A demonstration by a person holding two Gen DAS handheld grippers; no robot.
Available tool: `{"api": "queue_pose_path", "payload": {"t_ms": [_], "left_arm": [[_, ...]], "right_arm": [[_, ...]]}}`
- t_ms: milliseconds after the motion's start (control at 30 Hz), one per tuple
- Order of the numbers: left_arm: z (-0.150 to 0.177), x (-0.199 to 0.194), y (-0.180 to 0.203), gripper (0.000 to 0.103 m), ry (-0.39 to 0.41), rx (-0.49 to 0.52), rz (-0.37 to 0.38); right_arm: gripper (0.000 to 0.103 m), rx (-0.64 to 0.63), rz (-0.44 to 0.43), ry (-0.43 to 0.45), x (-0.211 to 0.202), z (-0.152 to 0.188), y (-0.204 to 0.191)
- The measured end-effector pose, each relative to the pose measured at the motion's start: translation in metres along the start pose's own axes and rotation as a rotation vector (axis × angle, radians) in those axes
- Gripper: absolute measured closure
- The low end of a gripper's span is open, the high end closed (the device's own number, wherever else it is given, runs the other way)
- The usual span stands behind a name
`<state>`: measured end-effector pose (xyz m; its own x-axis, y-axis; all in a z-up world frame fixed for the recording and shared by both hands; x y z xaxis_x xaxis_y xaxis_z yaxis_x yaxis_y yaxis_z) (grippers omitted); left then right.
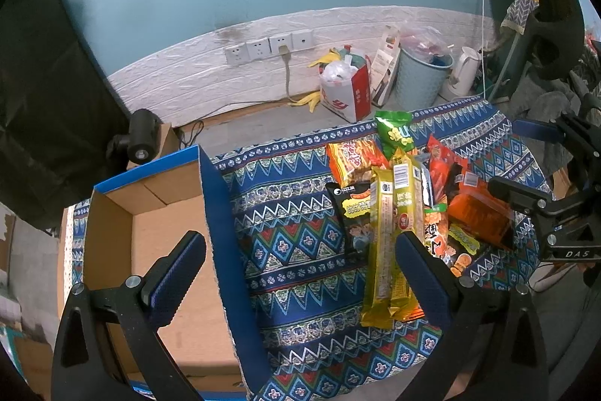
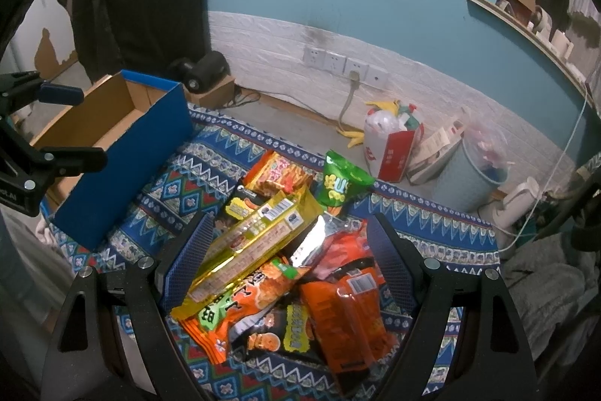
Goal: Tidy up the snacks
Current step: 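Grasp the yellow bar packet with the left tool while the right tool grasps an orange chip bag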
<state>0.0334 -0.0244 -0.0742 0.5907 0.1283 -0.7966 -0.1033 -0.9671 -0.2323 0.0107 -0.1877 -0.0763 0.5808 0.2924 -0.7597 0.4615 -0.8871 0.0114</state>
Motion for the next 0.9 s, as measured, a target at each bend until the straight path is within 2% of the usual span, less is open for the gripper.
{"api": "queue_pose_path", "payload": {"t_ms": [333,567,900], "left_arm": [[-0.002,0.014,0.018,0.001,-0.042,0.026,0.006],[0.005,0.034,0.042,0.001,-0.106,0.049,0.054],[0.021,0.071,0.091,0.001,-0.216,0.099,0.122]], "right_arm": [[0.020,0.017,0.006,-0.020,0.000,0.007,0.014],[0.020,0.053,0.042,-0.098,0.016,0.030,0.045],[0.020,0.111,0.021,-0.236,0.044,0.071,0.083]]}}
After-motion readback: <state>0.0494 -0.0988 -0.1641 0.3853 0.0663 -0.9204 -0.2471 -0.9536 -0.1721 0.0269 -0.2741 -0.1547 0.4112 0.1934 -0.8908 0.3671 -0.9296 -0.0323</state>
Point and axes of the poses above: each gripper's, at about its wrist camera, not at the fingertips, and x roughly the way its jaws point, y to its right, z to its underside, the point moved 7 cm from there along x, roughly the way its jaws point, and after that the axes turned 11 degrees about -z, right-handed, at the moved point
